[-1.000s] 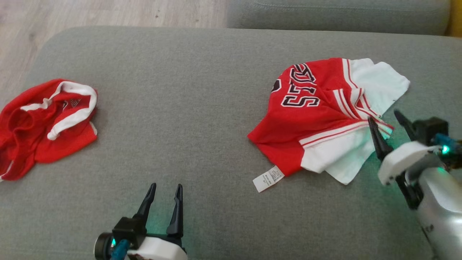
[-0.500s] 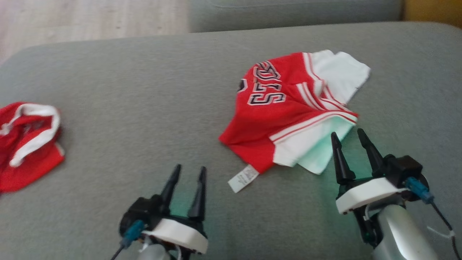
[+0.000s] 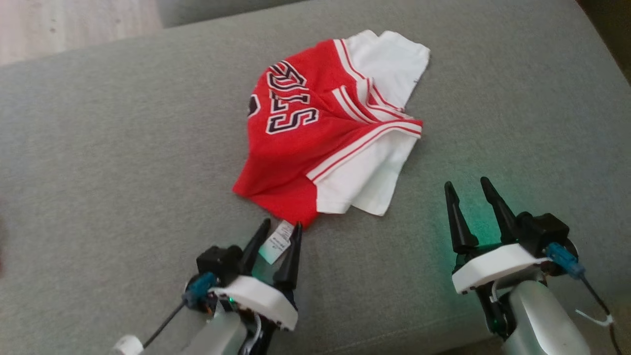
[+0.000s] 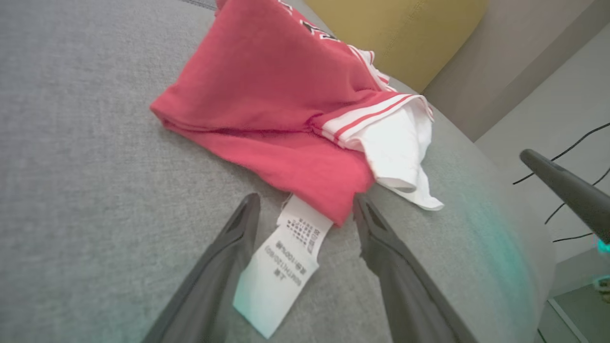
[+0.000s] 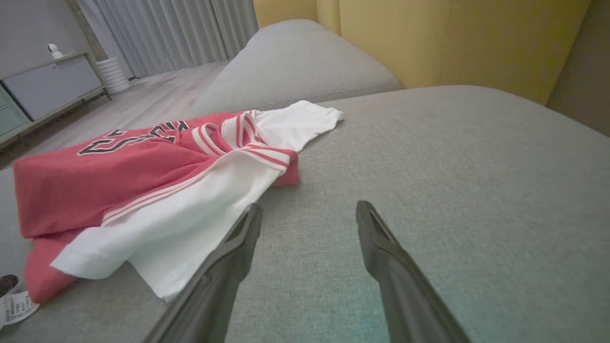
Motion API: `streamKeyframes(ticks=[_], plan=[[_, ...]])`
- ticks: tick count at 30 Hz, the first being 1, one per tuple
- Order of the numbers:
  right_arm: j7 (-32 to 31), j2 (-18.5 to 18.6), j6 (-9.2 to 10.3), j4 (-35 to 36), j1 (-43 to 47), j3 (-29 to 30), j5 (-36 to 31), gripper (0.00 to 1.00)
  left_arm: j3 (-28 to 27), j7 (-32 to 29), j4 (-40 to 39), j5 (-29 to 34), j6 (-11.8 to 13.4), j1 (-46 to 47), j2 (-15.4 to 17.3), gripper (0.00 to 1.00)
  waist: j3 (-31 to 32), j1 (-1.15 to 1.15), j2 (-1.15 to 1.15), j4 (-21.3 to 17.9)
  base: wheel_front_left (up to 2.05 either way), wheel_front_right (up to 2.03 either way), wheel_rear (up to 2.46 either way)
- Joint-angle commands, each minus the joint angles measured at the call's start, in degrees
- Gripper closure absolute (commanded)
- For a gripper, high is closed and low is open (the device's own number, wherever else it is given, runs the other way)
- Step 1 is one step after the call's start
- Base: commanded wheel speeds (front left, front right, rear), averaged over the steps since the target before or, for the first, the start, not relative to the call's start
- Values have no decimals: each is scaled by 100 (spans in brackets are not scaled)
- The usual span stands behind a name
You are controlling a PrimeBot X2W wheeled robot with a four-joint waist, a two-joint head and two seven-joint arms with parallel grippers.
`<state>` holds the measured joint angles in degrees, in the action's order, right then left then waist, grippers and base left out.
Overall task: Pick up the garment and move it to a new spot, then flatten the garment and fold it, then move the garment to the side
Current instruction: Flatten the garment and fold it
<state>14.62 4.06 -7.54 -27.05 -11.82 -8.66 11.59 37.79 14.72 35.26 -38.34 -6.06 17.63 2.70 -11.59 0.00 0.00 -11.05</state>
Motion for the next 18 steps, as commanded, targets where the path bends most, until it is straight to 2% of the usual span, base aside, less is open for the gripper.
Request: streamKeyframes(ticks=[1,11,12,13,14,17,18], plan=[[38,-69,5,152,-125,-107,-40,0,-85,28,-28,-64,-49,165,18,0,-169,0,0,-172,0,0,0],[38,-107,5,161,-208,-70,-16,0,146,28,392,-436,-121,458,18,0,-309,0,0,-270,0,0,0],[38,-109,5,160,-226,-69,-9,0,180,28,391,-425,-124,497,18,31,-322,0,0,-259,0,0,0],[38,-111,5,161,-244,-77,-2,0,209,28,382,-379,-127,538,18,72,-335,0,0,-247,0,0,0],[38,-112,5,158,-261,-84,7,0,185,28,359,-329,-129,576,18,100,-344,0,0,-232,0,0,0],[38,-115,5,152,-278,-71,80,0,9,28,304,-8,-58,642,18,100,-320,0,0,-134,0,0,0],[38,-116,5,150,-246,-36,140,0,-255,28,176,343,139,638,18,100,-256,0,0,-5,0,0,0]])
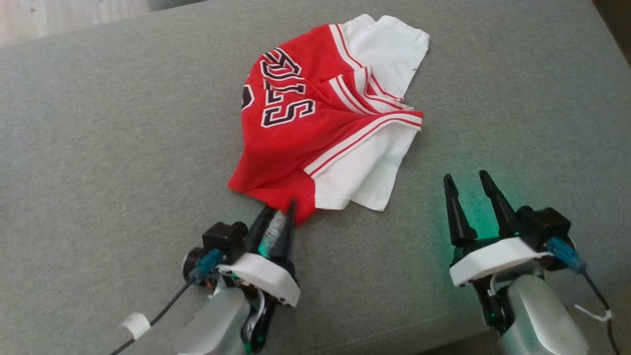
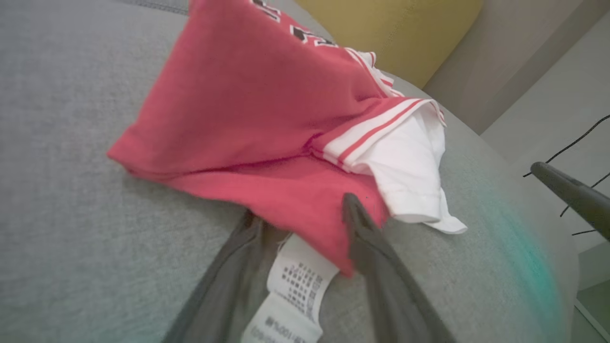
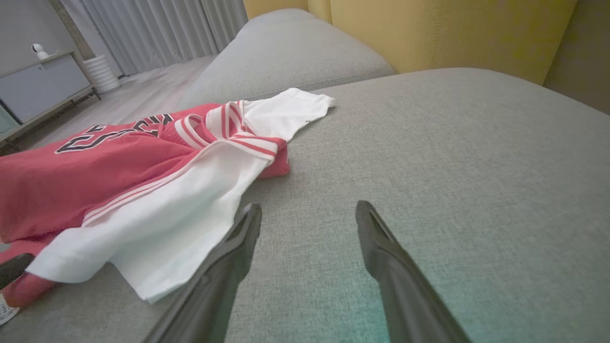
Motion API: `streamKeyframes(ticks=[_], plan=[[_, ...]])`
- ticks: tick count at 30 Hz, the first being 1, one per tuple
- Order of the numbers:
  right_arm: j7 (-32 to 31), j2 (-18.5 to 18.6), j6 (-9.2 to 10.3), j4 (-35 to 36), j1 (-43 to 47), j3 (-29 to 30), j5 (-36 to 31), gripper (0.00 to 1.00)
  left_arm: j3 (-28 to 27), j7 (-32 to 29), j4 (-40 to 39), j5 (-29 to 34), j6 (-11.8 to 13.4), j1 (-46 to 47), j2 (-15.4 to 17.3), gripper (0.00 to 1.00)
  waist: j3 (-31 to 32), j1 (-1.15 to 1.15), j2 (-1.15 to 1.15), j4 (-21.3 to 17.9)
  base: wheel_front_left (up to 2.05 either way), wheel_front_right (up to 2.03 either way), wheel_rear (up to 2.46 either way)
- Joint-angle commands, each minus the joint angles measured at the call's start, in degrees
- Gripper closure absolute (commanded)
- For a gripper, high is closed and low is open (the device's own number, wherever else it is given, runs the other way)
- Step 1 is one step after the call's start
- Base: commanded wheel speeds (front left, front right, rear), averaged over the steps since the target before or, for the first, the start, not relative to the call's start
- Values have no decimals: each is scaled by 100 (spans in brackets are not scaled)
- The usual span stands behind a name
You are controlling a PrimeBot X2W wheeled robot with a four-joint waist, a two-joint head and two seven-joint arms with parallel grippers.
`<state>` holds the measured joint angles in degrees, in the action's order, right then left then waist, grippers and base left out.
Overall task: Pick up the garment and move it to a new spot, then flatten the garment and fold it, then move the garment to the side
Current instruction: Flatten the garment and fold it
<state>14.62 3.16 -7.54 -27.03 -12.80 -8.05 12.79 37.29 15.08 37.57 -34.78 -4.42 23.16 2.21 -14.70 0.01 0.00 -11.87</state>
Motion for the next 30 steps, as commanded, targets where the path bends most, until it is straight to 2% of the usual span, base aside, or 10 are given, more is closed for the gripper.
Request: streamKeyframes(ticks=[1,5,9,13,16,20,26,30], plan=[[38,-26,5,141,-114,-70,48,0,-353,-8,-150,192,72,59,67,100,100,-1,0,165,0,0,0],[38,-27,5,83,43,27,129,0,-917,-8,-600,1024,342,-89,144,100,341,-1,0,640,0,0,0],[38,-27,5,-3,150,-45,267,0,-1279,-8,-1072,1833,522,-94,445,100,609,-1,0,1135,0,0,0],[38,-27,5,-86,187,-274,481,0,-1395,-8,-1404,2508,593,60,779,100,810,-1,0,1450,0,0,0],[38,-27,5,-141,186,-472,637,0,-1438,-8,-1569,2908,684,201,1030,100,894,-1,0,1520,0,0,0],[38,-28,5,-184,195,-604,745,0,-1560,-8,-1634,3058,726,326,1223,100,933,-1,0,1489,0,0,0],[38,-28,5,-227,244,-745,853,0,-1543,-8,-1889,3410,575,784,1607,100,971,-1,0,1353,0,0,0],[38,-28,5,-252,275,-785,882,0,-1287,-8,-2065,3918,489,1291,2043,100,990,-1,0,1303,0,0,0]])
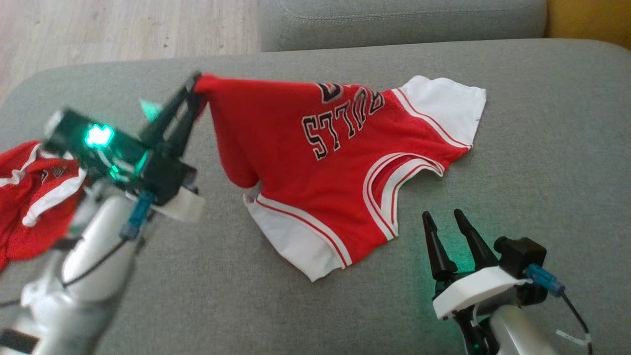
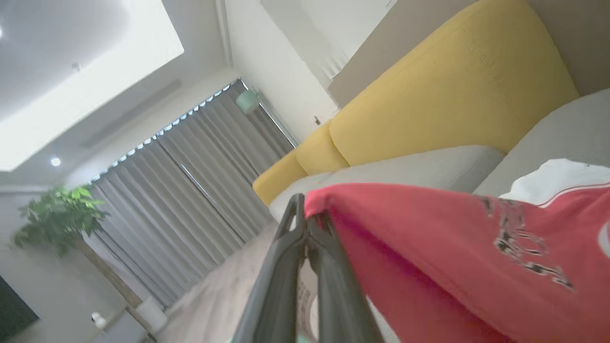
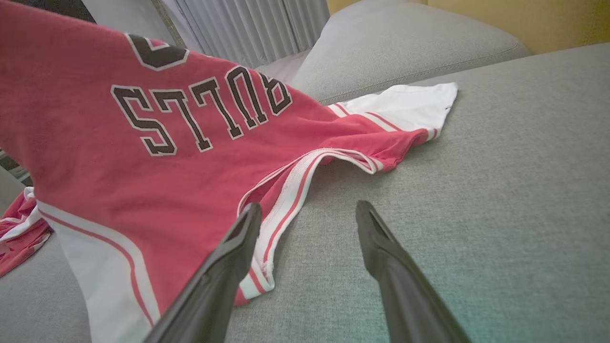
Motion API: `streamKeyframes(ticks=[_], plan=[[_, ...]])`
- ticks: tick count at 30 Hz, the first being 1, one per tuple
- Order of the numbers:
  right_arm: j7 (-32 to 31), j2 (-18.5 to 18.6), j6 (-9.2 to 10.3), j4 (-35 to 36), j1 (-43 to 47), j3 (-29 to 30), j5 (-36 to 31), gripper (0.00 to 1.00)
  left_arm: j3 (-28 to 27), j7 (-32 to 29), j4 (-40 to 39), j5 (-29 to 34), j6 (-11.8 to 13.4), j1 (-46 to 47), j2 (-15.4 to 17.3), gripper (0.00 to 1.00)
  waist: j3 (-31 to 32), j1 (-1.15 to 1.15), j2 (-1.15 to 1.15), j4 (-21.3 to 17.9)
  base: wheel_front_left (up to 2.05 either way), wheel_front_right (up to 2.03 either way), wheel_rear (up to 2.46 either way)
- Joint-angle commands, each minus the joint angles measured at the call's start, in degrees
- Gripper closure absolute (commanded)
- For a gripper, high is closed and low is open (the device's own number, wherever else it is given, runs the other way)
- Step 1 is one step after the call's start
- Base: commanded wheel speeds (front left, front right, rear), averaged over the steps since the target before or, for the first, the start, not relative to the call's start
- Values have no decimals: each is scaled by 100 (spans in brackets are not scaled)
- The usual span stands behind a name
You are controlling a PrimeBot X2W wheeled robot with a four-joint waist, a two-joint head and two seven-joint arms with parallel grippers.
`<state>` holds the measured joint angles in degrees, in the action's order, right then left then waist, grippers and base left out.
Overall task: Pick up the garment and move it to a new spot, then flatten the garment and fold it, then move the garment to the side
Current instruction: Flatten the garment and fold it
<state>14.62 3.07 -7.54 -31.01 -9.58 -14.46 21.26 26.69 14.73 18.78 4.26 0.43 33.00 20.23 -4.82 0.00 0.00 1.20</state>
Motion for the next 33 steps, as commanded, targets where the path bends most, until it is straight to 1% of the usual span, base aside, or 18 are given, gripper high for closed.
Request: streamKeyframes(ticks=[1,3,4,5,6,7,8,11,13,17,20,24,28,33], plan=[[38,-19,5,141,-40,-159,43,0,-162,27,-183,117,-2,387,361,100,3,0,0,-15,0,0,0],[38,-19,5,125,-31,-203,72,0,-92,27,-99,239,32,477,601,100,-1,0,0,-37,0,0,0],[38,-19,5,115,-27,-233,94,0,-93,27,-64,268,102,491,706,100,-2,0,0,-45,0,0,0],[38,-19,5,108,-24,-265,115,0,-94,27,-34,300,187,493,815,75,-8,0,0,-46,0,0,0],[38,-19,5,103,-23,-298,132,0,-122,27,18,284,291,462,890,30,-11,0,0,-40,0,0,0],[38,-19,5,101,-23,-329,145,0,-160,27,58,239,399,413,940,0,-12,0,0,-31,0,0,0],[38,-19,5,98,-24,-351,153,0,-185,27,94,184,507,328,962,0,-7,0,0,-13,0,0,0],[38,-19,5,90,-29,-393,174,0,-166,27,280,-86,654,-135,883,0,7,0,0,42,0,0,0],[38,-19,5,79,-26,-406,176,0,-210,27,416,-385,756,-550,675,0,26,0,0,97,0,0,0],[38,-19,5,-30,-5,-458,133,0,-245,27,511,-862,847,-1351,118,0,62,0,0,221,0,0,0],[38,-19,5,-202,-4,-488,139,0,-224,27,516,-1011,825,-1774,-252,0,77,0,0,321,0,0,0],[38,-19,5,-527,-40,-583,264,0,-228,27,459,-1065,765,-2095,-628,0,68,0,0,423,0,0,0],[38,-19,5,-828,-87,-833,430,0,-286,27,434,-1035,686,-2238,-847,0,46,0,0,509,0,0,0],[38,-19,5,-951,-164,-1149,756,0,-342,27,383,-928,567,-2285,-984,0,-17,0,0,617,0,0,0]])
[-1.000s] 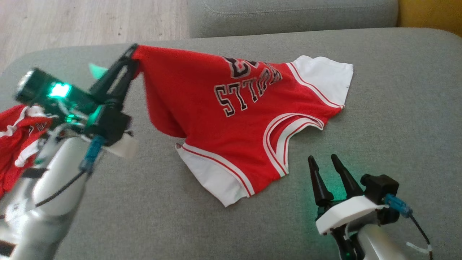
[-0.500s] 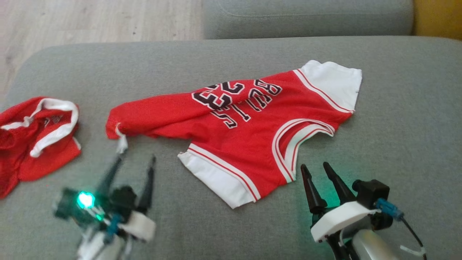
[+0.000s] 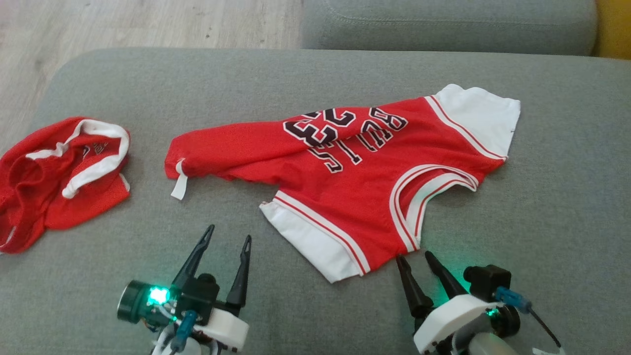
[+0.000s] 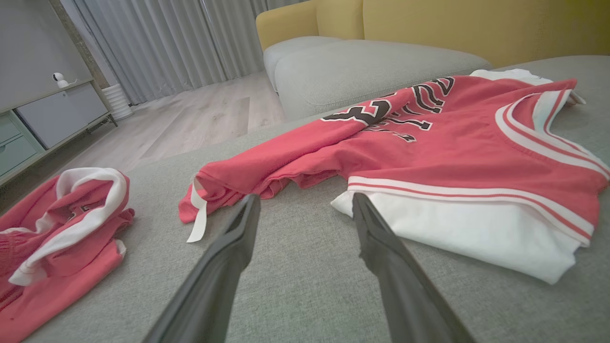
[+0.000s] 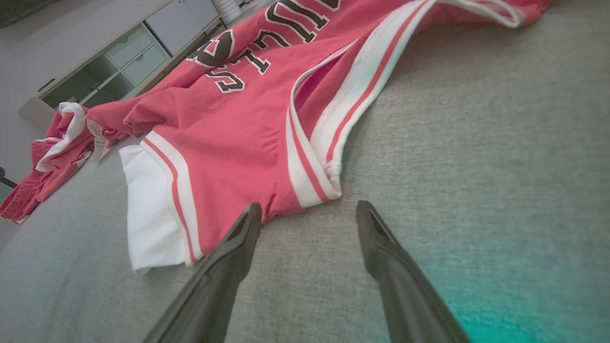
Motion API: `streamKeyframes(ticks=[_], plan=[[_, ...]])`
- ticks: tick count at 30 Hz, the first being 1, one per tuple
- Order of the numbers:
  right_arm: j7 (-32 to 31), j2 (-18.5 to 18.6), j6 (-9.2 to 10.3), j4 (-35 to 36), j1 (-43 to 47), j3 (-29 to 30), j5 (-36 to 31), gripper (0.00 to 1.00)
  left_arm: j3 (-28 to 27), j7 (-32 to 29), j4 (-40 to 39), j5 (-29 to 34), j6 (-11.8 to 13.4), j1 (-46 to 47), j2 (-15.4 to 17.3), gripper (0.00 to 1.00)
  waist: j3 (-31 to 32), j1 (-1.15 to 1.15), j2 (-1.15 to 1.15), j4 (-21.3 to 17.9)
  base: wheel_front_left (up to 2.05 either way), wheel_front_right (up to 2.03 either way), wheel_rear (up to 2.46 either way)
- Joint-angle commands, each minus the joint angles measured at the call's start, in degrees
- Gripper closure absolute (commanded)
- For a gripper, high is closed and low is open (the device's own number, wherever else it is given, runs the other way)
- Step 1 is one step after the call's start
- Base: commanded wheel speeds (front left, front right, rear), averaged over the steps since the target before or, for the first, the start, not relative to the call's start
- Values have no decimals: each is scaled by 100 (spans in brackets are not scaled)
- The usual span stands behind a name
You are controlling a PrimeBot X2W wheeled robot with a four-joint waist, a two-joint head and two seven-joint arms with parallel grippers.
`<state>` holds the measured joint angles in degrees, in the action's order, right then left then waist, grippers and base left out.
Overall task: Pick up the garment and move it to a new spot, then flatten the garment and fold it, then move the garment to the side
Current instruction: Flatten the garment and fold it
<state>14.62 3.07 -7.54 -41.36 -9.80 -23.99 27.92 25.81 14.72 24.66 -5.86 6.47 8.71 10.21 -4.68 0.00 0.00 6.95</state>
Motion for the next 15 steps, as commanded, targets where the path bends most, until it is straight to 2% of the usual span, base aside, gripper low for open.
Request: streamKeyframes(ticks=[1,11,12,13,14,15], plan=[[38,-19,5,84,-142,-197,90,0,-254,28,-205,84,-36,144,18,0,-31,0,0,42,0,0,0],[38,-19,5,-232,-514,-353,719,0,-349,28,-294,245,-229,152,-142,0,-153,0,0,310,0,0,0],[38,-19,5,-313,-554,-342,799,16,-359,28,-293,251,-241,145,-158,0,-161,0,0,336,0,0,0],[38,-19,5,-429,-613,-337,800,49,-368,28,-294,259,-256,141,-170,0,-173,0,0,359,0,0,0],[38,-19,5,-540,-678,-336,751,69,-378,28,-290,267,-268,138,-180,0,-183,0,0,378,0,0,0],[38,-19,5,-631,-725,-312,747,100,-392,28,-287,270,-278,134,-193,0,-195,0,0,395,0,0,0]])
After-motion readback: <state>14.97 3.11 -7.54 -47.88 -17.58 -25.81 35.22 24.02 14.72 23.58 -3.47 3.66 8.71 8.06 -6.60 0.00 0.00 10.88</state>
